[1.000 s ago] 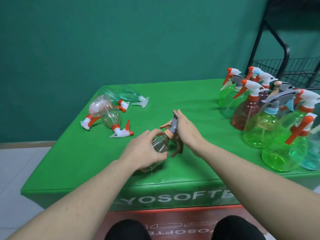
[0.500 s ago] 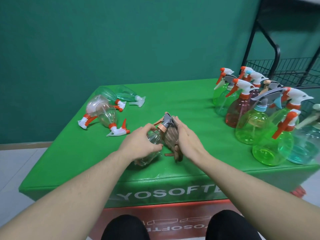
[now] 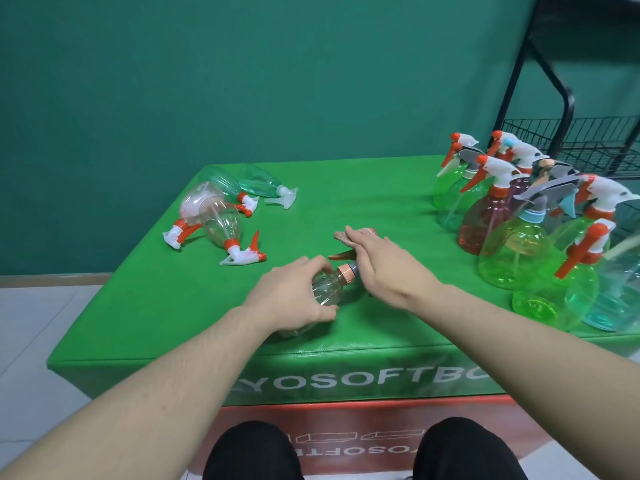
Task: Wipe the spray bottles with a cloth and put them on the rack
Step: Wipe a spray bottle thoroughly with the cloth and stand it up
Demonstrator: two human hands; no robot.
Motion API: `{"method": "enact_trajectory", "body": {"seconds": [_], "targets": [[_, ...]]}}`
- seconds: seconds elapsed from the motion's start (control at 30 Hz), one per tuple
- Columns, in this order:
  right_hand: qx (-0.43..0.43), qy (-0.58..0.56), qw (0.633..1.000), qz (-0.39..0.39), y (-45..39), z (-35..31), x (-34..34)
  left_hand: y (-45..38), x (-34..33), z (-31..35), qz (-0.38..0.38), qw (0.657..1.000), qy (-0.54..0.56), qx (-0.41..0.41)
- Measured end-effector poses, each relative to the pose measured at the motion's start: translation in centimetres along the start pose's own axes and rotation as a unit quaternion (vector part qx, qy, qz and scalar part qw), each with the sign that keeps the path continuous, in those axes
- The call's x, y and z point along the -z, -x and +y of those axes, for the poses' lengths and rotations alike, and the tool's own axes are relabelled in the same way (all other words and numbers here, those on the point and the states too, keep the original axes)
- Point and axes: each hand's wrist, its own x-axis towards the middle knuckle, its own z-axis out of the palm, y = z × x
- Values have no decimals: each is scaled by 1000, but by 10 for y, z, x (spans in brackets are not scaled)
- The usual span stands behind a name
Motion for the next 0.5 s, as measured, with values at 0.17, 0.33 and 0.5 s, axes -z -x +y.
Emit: {"method": "enact_trajectory", "body": {"seconds": [0.17, 0.33, 0.5], "targets": [[47, 136, 989, -32, 9, 7, 1, -2, 3, 2, -16, 1000, 10, 12], [100, 179, 978, -39, 32, 2, -8, -5, 2, 4, -24, 1000, 1, 15], [116, 200, 972, -51, 36, 3, -14, -6, 2, 6, -18, 1000, -23, 9]]}}
